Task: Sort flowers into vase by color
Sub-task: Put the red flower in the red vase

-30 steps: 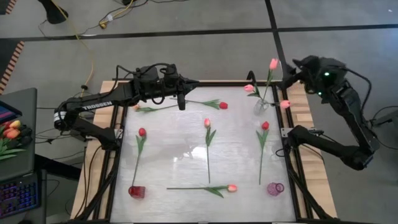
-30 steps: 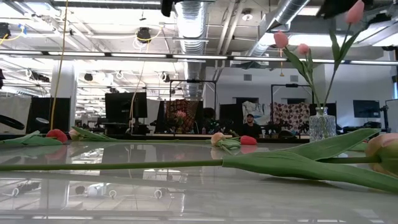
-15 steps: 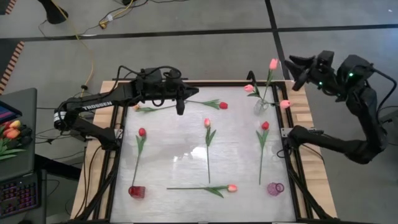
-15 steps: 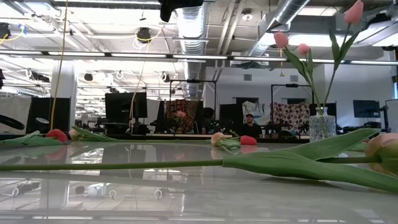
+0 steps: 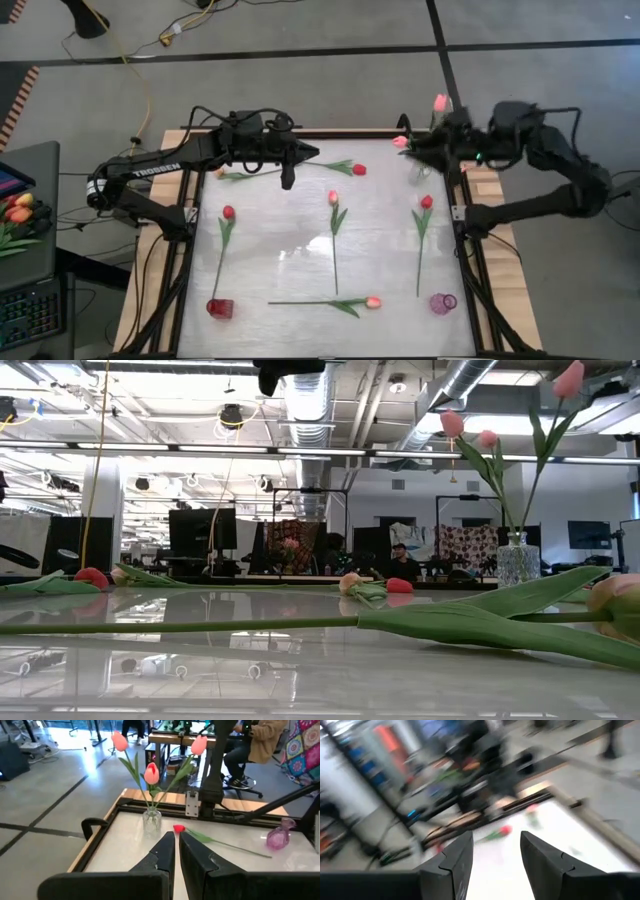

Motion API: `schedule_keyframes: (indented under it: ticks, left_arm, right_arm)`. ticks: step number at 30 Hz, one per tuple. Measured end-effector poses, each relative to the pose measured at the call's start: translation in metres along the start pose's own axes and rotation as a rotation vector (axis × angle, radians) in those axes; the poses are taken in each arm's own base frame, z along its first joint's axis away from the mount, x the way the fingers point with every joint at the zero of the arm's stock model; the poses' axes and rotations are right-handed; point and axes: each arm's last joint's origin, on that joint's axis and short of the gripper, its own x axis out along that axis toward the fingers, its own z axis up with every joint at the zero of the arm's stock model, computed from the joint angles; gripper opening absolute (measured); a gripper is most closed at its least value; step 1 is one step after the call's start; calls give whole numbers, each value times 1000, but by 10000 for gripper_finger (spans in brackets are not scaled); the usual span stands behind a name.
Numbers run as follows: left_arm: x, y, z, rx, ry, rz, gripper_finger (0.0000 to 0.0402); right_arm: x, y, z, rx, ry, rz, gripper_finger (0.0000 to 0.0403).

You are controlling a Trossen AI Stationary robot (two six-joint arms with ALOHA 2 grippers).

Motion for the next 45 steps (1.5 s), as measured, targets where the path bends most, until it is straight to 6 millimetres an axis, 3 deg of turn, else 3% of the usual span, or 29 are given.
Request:
schedule_keyframes:
  ticks: [7, 17, 21, 25, 30, 35, 40, 45]
  left_arm:
    - [1, -8, -4, -114, 43, -17, 12]
    - [1, -58, -9, -282, 94, -21, 12]
    - [-2, -80, -15, -304, 129, 6, 12]
    - [-5, -95, -20, -291, 166, 22, 12]
    - [-6, -102, -27, -227, 204, -11, 12]
    - [-6, -104, -37, -188, 262, -101, 12]
    - [-5, -109, -49, -176, 313, -225, 12]
    - [-4, -110, -55, -178, 328, -234, 12]
  right_arm:
    - [21, 41, -27, 16, 192, 143, 187]
    - [26, 86, -74, 39, 493, 177, 155]
    - [33, 101, -91, 33, 573, 153, 148]
    - [43, 108, -111, 85, 643, 2, 144]
    - [54, 106, -137, 234, 726, -284, 145]
    - [60, 83, -170, 428, 763, -623, 155]
    - [59, 57, -203, 591, 759, -774, 174]
    - [58, 39, -227, 668, 729, -838, 205]
